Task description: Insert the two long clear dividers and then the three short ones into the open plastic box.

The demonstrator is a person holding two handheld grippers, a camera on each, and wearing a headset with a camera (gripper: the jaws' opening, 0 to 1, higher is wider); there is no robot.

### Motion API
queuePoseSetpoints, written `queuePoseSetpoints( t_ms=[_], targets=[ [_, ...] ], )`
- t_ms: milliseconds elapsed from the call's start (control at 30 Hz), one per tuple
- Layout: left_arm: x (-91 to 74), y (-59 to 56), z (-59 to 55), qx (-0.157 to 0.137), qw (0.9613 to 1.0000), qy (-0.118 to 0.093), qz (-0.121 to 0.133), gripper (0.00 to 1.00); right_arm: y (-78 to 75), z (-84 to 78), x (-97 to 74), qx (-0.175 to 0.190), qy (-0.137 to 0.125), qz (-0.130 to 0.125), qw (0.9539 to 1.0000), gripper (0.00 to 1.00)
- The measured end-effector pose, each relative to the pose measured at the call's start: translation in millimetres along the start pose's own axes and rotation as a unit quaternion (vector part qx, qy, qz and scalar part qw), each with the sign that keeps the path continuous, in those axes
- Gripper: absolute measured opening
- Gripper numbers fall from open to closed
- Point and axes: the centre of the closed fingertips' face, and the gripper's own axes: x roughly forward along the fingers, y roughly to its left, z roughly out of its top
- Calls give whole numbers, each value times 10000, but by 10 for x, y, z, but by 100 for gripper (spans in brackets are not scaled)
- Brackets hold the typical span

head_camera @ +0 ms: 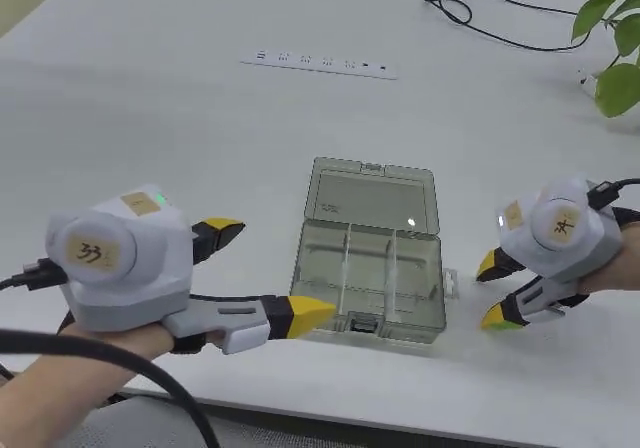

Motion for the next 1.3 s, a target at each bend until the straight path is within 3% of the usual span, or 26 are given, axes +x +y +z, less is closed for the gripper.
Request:
queuePoseSetpoints(
  t_ms=[400,733,1300],
  targets=[
    [-2,56,28,-111,9999,-69,112,85,50,37,-34,87,-40,-56,9999,33],
    [6,34,13,-75,9999,-10,77,85,1,2,-58,135,-17,-237,9996,33],
    [109,-61,17,40,9998,131,-150,84,-56,47,-229,335,-363,-557,9972,33]
  ],
)
